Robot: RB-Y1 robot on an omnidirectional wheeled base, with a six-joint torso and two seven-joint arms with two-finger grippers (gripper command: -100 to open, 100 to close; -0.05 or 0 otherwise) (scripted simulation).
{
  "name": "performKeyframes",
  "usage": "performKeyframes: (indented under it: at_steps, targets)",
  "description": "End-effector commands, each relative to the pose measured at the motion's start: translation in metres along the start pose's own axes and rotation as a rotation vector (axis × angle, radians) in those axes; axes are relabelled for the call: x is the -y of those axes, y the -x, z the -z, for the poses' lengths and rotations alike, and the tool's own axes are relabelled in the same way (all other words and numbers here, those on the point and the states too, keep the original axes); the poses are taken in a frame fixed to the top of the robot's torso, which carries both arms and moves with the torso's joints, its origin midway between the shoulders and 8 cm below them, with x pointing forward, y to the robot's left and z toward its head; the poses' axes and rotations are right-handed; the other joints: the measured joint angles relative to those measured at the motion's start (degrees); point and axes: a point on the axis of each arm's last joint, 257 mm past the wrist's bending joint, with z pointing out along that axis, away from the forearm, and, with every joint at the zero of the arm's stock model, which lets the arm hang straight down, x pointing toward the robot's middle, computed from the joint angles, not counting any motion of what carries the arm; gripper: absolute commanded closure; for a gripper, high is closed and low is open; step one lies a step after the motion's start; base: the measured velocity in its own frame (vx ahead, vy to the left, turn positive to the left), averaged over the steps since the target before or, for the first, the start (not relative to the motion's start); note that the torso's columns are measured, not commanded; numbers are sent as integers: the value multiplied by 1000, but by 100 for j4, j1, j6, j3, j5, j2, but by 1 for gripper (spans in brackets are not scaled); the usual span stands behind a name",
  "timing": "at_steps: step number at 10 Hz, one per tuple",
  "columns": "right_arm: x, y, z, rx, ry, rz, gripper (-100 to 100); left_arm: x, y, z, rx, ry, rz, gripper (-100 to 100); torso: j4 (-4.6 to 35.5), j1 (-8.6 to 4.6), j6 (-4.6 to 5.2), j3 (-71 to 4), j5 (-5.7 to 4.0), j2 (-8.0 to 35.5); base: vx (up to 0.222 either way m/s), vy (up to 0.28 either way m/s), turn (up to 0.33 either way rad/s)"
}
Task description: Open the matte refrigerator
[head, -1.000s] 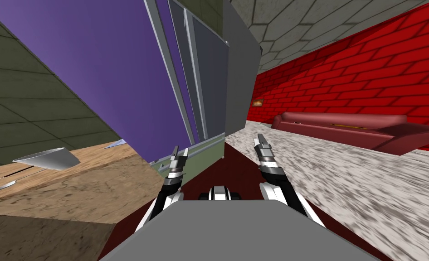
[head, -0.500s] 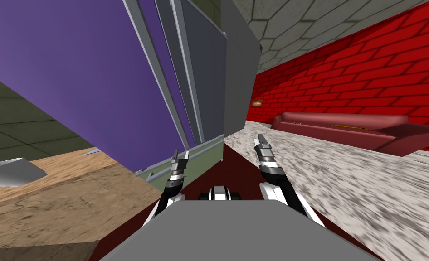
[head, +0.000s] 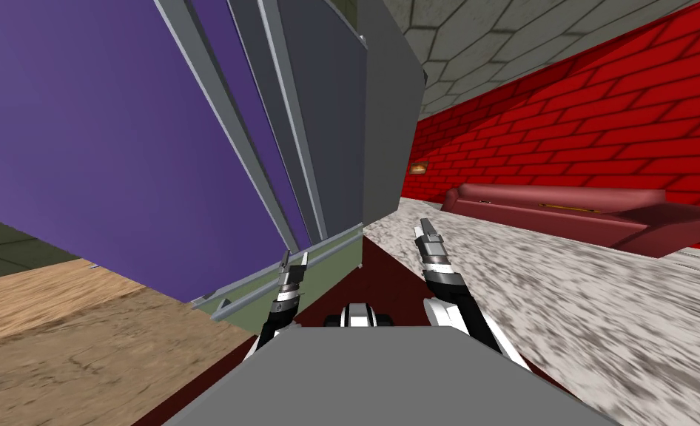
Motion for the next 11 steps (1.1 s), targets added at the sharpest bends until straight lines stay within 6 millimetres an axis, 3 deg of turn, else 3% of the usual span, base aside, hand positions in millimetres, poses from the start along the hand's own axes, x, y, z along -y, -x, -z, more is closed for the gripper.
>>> performKeyframes:
  at_steps: [1, 11]
  targets:
    - [0, 0, 0, 0, 0, 0, 0, -12, 9, 7, 16, 11, 34, -100, 4, 4, 0, 8, 0, 16, 94, -43, -15]
    - [0, 0, 0, 0, 0, 0, 0, -51, 69, 59, 98, 81, 161, -100, 3, 13, 0, 6, 3, 9, 149, -54, -21]
